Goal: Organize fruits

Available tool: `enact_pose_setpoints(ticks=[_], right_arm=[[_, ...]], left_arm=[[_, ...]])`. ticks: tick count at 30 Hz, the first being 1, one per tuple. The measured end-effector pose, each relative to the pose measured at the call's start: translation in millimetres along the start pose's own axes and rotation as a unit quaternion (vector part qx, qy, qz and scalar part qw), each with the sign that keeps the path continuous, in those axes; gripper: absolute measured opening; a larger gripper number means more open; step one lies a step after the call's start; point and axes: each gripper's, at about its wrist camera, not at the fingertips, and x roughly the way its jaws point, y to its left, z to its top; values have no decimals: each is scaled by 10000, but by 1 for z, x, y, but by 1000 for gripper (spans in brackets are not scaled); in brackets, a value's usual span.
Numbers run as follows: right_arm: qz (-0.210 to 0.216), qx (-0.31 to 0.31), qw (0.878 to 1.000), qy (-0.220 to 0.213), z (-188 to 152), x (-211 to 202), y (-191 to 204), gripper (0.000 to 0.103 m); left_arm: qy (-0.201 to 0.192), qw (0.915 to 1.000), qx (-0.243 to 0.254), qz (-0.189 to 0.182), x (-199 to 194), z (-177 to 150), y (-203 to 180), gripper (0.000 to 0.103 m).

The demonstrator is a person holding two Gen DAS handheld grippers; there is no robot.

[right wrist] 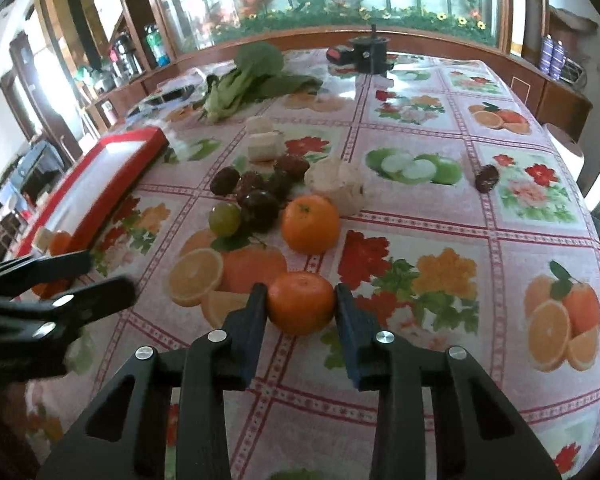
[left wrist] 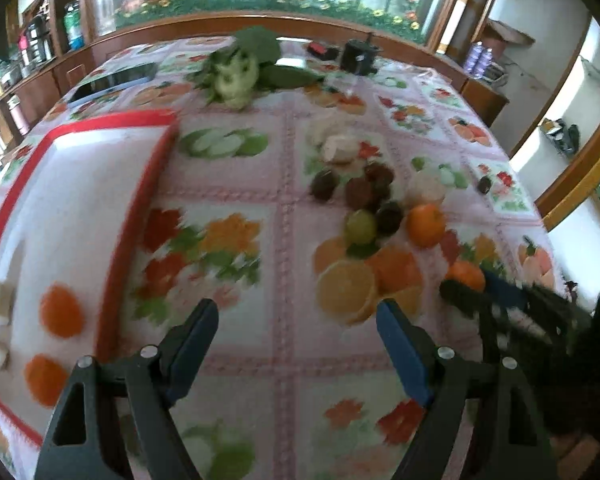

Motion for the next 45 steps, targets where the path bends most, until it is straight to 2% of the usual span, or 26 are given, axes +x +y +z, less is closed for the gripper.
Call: enact_pose_setpoints(ticks=[4, 9, 11, 12, 13, 16, 19, 22, 27, 30, 37, 45], right_arm=[[-3, -7, 10000, -54, -4, -10, -5, 33], [180, 297, 9994, -13, -6, -11, -13, 33], [234, 389, 9990, 23, -7, -9, -16, 34], [246, 416, 9988, 26, -7, -9, -16, 34], [257, 443, 9987, 30, -8, -8, -17, 34], [254, 478, 9985, 45, -7, -6, -19, 34], [239, 508, 9984, 70, -9, -4, -20, 34], [202, 514, 9984, 89, -10, -2, -20, 34], [102, 474, 9988, 82, -11, -2, -20, 34], [13, 406, 9992, -16, -12, -8, -17, 34], [-72, 362, 9992, -116, -16, -21, -11, 34], [-169, 456, 9988, -20, -33, -27, -5, 34]], left_arm=[[-39, 9997, 158, -186, 18, 16, -13, 84], [10, 9981, 498, -362, 35, 26, -25, 82], [61, 9972, 646, -385, 43, 29, -27, 74], [95, 9967, 685, -421, 46, 30, -27, 74], [-12, 9962, 769, -401, 46, 32, -27, 68], [-2, 9946, 916, -481, 49, 38, -29, 55], [35, 9922, 914, -849, 48, 40, -31, 28], [-51, 9913, 1032, -817, 46, 35, -35, 27], [2, 9927, 744, -950, 44, 33, -24, 26], [3, 9928, 805, -890, 38, 26, -24, 25], [-14, 9905, 949, -996, 17, 4, -21, 25], [113, 9906, 660, -1193, -4, -31, -7, 26]])
